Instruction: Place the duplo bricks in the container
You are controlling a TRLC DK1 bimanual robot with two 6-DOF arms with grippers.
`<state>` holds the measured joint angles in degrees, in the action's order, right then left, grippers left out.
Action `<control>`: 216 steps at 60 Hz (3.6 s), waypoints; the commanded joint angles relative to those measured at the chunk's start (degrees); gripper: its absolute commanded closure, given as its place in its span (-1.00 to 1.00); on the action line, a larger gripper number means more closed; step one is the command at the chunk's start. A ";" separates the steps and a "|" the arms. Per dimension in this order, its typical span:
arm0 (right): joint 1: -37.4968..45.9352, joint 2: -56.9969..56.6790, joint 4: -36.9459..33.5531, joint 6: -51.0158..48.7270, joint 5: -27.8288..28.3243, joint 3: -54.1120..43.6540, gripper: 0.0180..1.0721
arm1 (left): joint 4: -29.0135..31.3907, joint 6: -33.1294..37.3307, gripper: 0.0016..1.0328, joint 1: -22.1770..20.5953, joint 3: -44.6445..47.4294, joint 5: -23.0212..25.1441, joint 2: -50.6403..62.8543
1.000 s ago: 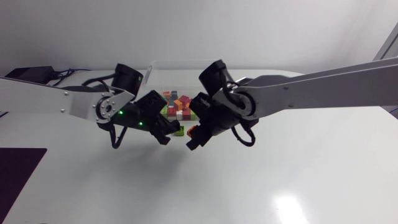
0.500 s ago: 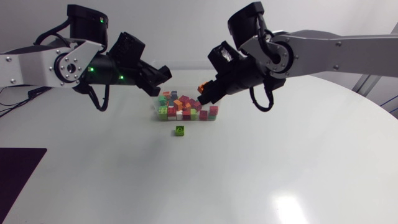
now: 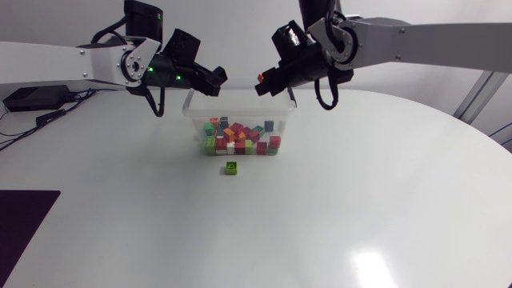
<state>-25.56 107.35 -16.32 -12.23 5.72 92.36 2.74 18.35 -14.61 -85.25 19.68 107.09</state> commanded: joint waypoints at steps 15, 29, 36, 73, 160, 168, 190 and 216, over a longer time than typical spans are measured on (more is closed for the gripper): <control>0.95 8.67 1.73 -2.27 -0.44 5.11 -0.64 | -0.72 -2.09 0.21 0.20 -8.17 -3.60 8.31; 0.60 5.50 2.34 -3.94 -2.99 2.83 -0.84 | -0.72 -4.20 -0.28 -0.07 -5.80 -5.97 5.24; 0.25 0.93 4.28 -4.12 -5.36 -2.09 -0.89 | -1.69 -6.13 -0.43 -0.68 0.09 -7.64 -0.92; 2.71 -29.48 23.17 -9.92 -20.48 -36.11 -0.90 | -6.96 -4.73 -0.90 -0.68 27.33 -9.40 -23.42; 20.38 -77.82 20.10 -1.22 -24.26 -74.16 -0.91 | -20.41 -24.41 -0.60 -12.90 30.94 -28.65 1.37; 21.26 -79.93 19.83 -1.22 -24.26 -75.83 -0.90 | -20.06 -25.47 -0.60 -13.25 29.18 -28.65 4.09; 23.72 -87.75 16.67 -0.87 -24.35 -80.23 -0.90 | -14.78 -29.69 -0.46 -14.83 24.17 -30.23 9.63; 24.16 -92.06 14.03 -0.69 -24.35 -82.07 -0.90 | -14.17 -32.76 -0.47 -14.57 24.96 -31.81 5.68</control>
<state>-1.74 15.42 -1.76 -14.50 -18.26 11.03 -11.84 -12.27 -29.65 -60.49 -11.51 115.44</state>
